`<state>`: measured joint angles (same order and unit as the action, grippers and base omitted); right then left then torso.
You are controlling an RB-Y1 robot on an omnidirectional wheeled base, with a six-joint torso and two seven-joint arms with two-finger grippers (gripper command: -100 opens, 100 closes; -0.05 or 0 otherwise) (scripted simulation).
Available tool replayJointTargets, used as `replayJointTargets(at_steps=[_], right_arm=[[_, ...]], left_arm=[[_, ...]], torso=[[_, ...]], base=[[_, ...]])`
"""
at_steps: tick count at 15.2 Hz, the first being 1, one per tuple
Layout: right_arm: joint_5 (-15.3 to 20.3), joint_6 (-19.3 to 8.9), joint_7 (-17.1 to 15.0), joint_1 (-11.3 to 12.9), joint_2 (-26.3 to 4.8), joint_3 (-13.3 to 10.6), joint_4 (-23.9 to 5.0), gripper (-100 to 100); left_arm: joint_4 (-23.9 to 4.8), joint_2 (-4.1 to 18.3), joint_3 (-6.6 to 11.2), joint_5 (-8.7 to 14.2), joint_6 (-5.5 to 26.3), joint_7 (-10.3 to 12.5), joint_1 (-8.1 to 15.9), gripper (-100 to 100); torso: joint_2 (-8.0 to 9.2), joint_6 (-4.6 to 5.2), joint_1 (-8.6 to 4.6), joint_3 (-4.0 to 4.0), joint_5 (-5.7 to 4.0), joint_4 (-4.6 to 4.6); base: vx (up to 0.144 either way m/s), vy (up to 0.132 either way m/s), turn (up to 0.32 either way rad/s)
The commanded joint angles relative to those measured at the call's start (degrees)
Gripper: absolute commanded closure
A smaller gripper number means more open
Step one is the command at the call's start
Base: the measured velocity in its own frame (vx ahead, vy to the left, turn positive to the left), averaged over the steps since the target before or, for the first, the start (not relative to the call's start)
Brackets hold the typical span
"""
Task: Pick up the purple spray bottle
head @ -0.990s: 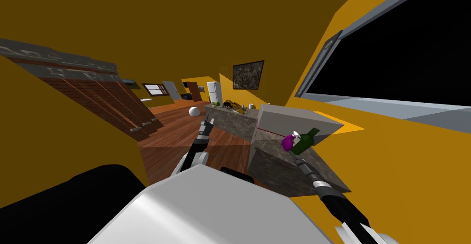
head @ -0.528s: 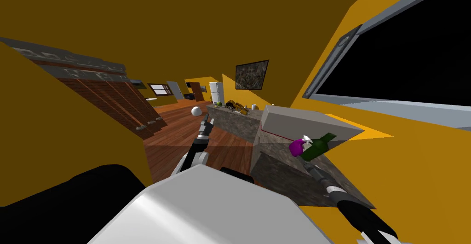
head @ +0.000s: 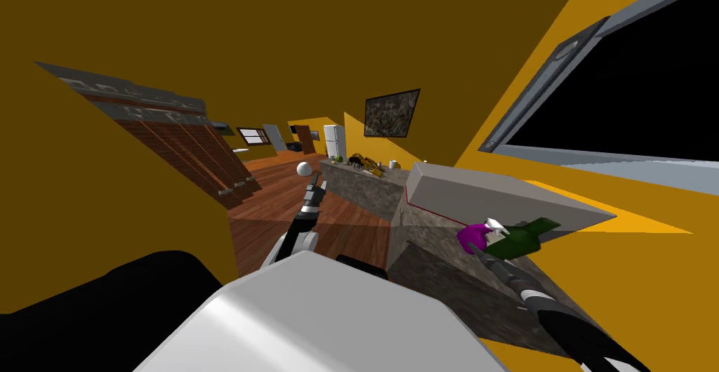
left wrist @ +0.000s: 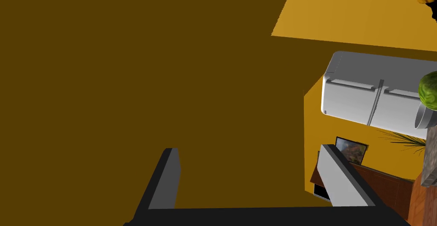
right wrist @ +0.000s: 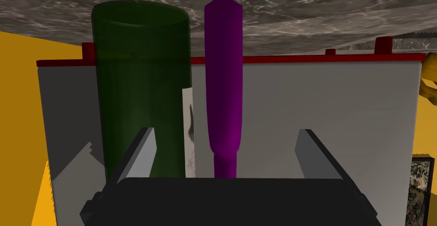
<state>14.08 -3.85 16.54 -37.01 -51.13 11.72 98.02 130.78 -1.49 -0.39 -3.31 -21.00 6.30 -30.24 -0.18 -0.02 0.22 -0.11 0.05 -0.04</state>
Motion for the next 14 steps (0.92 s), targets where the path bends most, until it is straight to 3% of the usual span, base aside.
replayJointTargets(at_steps=[1, 2, 4, 6, 7, 9, 11, 13, 14], right_arm=[[-0.79, 2.65, 0.30, 0.06, -0.35, 0.42, -2.86, -100], [-0.79, 2.65, 0.30, 0.06, -0.35, 0.42, -3.19, -100], [-1.96, 5.84, 0.72, -0.03, -0.78, 1.11, -6.12, -100], [-1.96, 5.96, 0.72, -0.03, -0.78, 1.11, -7.15, -100], [-3.13, 8.44, 1.14, -0.11, -1.21, 1.80, -9.18, -100], [-3.13, 9.26, 1.14, -0.11, -1.21, 1.80, -11.12, -100], [-4.30, 12.29, 1.55, -0.20, -1.64, 2.48, -14.08, -100], [-4.30, 12.57, 1.55, -0.20, -1.64, 2.48, -15.09, -100], [-5.47, 14.95, 1.97, -0.28, -2.07, 3.17, -17.43, -100]], left_arm=[[0.00, 0.00, 0.00, 0.00, 0.00, 0.00, 0.00, 0], [0.00, 0.00, 0.00, 0.00, 0.00, 0.00, 0.00, 0], [0.00, 0.00, 0.00, 0.00, 0.00, 0.00, 0.00, 0], [0.00, 0.00, 0.00, 0.00, 0.00, 0.00, 0.00, 0], [0.00, 0.00, 0.00, 0.00, 0.00, 0.00, 0.00, 0], [0.00, 0.00, 0.00, 0.00, 0.00, 0.00, 0.00, 0], [0.00, 0.00, 0.00, 0.00, 0.00, 0.00, 0.00, 0], [0.00, 0.00, 0.00, 0.00, 0.00, 0.00, 0.00, 0], [0.00, 0.00, 0.00, 0.00, 0.00, 0.00, 0.00, 0]], torso=[[0.00, 0.00, 0.00, 0.00, 0.00, 0.00], [0.03, 0.01, 0.04, 0.02, 0.00, 0.01], [0.11, 0.01, 0.05, 0.07, 0.02, 0.03], [0.15, 0.03, 0.02, 0.09, 0.01, 0.03], [0.19, 0.03, -0.06, 0.11, -0.01, 0.04], [0.16, 0.01, -0.02, 0.09, -0.01, 0.04], [0.15, 0.00, 0.01, 0.09, 0.00, 0.04], [0.14, 0.03, 0.02, 0.09, 0.01, 0.03], [0.17, 0.03, -0.03, 0.10, 0.00, 0.04]], base=[[0.037, 0.069, 0.103], [0.023, 0.052, 0.040], [0.025, 0.068, 0.087], [0.011, 0.032, 0.018], [0.019, 0.040, 0.088], [0.022, 0.047, 0.068], [0.029, 0.062, 0.094], [0.022, 0.041, 0.010], [0.022, 0.055, 0.084]])
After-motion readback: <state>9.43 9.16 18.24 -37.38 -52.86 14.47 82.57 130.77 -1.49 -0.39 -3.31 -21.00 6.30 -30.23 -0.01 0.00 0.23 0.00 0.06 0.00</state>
